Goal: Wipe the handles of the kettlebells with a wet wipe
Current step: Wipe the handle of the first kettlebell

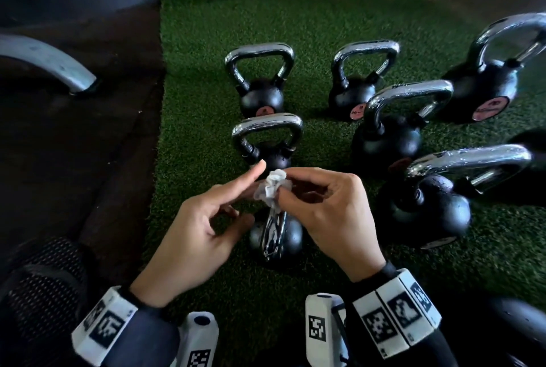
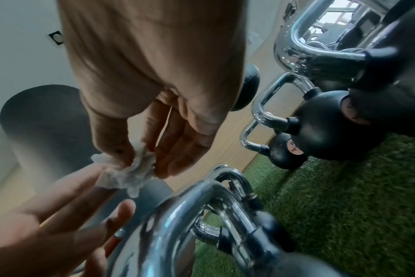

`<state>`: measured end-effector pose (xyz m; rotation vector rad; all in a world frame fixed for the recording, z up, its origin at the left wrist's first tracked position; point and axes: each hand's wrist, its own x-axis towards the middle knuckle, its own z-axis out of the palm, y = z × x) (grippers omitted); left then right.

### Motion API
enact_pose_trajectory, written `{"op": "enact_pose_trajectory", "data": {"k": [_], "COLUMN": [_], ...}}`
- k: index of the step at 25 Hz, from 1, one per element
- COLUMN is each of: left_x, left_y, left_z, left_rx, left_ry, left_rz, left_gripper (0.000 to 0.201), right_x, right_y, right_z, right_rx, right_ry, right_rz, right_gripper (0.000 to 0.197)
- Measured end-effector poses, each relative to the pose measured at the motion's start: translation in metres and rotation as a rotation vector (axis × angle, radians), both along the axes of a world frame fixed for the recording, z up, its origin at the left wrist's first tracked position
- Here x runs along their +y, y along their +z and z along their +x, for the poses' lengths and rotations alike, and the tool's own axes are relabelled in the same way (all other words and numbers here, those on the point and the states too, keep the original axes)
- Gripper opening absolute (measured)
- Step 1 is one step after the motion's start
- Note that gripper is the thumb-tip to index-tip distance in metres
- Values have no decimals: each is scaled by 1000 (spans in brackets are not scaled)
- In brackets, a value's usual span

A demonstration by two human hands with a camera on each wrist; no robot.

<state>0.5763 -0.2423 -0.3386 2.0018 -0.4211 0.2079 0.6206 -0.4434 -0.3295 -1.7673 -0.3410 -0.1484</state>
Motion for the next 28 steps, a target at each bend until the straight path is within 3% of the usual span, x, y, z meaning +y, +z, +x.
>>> {"op": "enact_pose_trajectory", "data": {"k": [3, 6, 9, 12, 15, 19, 23, 28], "left_x": [11, 17, 1, -14, -17, -17, -17, -11], "left_y": [-24, -60, -93, -108, -107, -103, -100, -98], "left_z": [16, 30, 37, 38, 40, 40, 38, 45], "left_rx": [84, 368, 229, 81, 48, 83, 174, 272], "left_ry": [64, -184, -342, -177, -130, -150, -95, -152], "left_rz": [182, 444, 475, 400, 356, 324, 308, 323], "left_gripper": [109, 126, 134, 124, 115, 113, 121, 120], "right_x": [-14, -18, -6, 2, 4, 7, 4, -1], "right_y": [-18, -45, -69, -81, -80, -77, -74, -60], "right_z": [13, 22, 26, 31, 37, 38, 41, 29], "right_rx": [71, 210, 295, 293, 219, -84, -70, -374], "right_ry": [-219, -370, -299, -263, -258, -328, -264, -198], "right_rz": [-102, -189, -276, -311, -337, -300, -287, -280], "right_gripper": [13, 12, 7, 4, 6, 18, 23, 24]}}
